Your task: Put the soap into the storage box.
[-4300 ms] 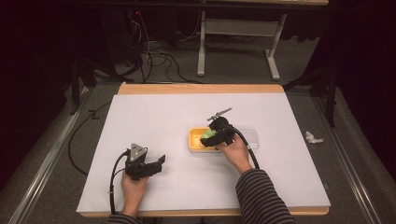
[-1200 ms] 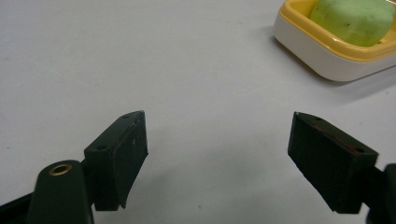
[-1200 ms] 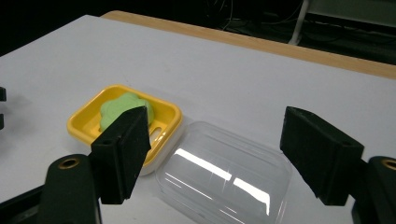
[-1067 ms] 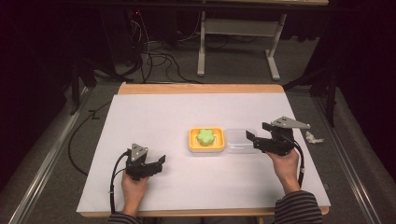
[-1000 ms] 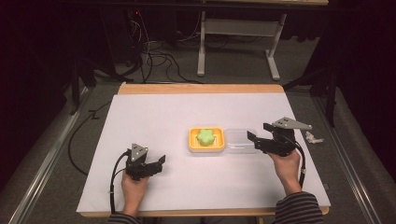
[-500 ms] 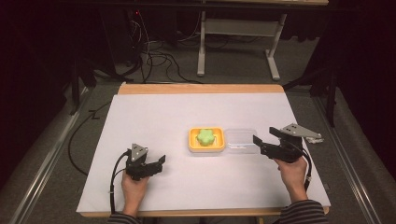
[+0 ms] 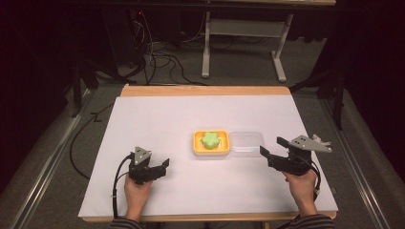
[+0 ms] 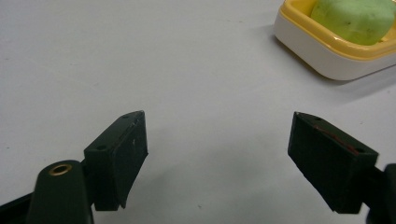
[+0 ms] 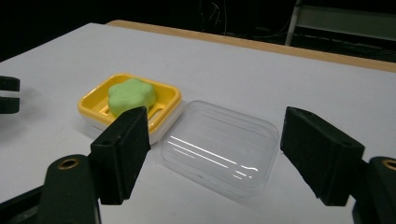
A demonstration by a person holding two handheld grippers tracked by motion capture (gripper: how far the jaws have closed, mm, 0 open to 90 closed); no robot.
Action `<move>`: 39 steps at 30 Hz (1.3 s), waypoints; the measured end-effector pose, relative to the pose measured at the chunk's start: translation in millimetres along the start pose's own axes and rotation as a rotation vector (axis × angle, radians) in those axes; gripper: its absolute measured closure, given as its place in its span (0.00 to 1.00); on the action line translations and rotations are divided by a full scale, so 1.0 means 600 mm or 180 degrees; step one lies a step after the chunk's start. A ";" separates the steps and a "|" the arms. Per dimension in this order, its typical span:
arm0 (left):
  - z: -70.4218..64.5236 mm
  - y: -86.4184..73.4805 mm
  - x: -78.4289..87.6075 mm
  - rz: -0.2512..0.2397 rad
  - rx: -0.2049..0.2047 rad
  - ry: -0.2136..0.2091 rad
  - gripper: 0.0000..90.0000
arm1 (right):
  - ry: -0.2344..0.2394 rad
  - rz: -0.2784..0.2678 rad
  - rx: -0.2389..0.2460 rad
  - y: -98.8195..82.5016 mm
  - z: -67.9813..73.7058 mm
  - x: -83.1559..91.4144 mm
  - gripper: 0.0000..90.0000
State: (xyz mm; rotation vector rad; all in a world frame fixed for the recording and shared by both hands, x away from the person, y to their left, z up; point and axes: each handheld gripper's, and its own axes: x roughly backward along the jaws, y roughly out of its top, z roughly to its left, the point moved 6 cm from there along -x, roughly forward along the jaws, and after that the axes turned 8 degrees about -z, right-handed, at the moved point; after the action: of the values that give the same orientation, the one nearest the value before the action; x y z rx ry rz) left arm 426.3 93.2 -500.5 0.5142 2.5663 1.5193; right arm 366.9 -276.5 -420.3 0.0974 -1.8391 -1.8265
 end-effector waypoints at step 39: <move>-0.001 -0.001 0.000 0.0012 -0.0025 0.0000 0.23 | 0.0033 0.0266 -0.0140 -0.083 0.018 0.007 0.31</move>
State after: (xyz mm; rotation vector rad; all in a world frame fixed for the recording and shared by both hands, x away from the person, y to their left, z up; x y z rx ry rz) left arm 426.1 92.5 -501.2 0.5185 2.5597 1.5298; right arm 343.1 -272.2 -465.5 0.0139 -1.7680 -1.8044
